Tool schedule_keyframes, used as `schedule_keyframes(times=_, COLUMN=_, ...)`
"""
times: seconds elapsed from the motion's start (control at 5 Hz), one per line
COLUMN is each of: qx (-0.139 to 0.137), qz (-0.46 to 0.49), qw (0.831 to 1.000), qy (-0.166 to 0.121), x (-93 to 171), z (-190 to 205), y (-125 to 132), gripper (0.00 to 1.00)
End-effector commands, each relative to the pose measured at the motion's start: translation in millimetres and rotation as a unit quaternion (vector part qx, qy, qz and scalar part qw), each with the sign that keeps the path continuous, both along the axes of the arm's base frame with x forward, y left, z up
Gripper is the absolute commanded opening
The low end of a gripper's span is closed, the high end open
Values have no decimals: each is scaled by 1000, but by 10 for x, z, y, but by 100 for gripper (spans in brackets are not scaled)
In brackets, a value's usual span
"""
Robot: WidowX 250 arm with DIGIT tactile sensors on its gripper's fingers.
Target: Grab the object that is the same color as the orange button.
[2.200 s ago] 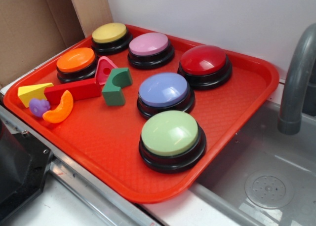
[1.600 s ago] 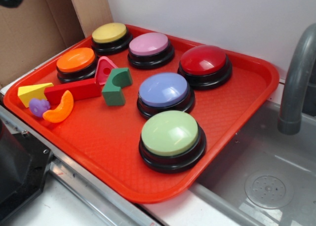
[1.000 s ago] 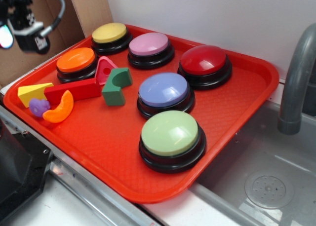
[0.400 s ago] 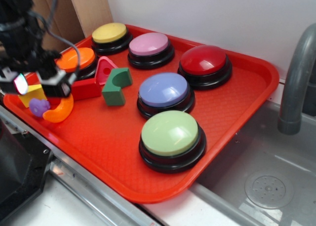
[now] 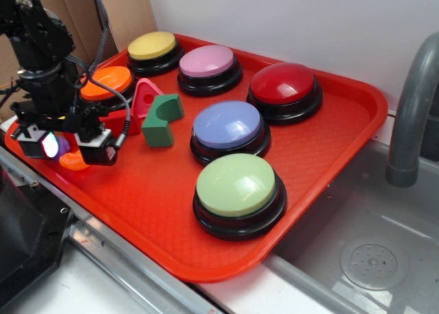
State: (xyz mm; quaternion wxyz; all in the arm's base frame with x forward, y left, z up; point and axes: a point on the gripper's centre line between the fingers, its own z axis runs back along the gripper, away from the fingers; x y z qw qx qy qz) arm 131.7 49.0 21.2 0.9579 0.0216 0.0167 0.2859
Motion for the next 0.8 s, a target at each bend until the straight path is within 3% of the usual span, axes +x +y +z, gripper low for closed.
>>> schedule_keyframes(times=0.0, qx=-14, qz=-23, qw=999, qy=-29, x=4, z=-108, y=-53, gripper=11)
schedule_keyframes(times=0.2, qx=-18, qz=-35, qw=999, qy=-37, x=3, z=-116, y=-123, gripper=0)
schedule_keyframes(times=0.6, qx=-22, qz=-44, qw=998, qy=-38, x=18, z=-88, y=-181, gripper=0)
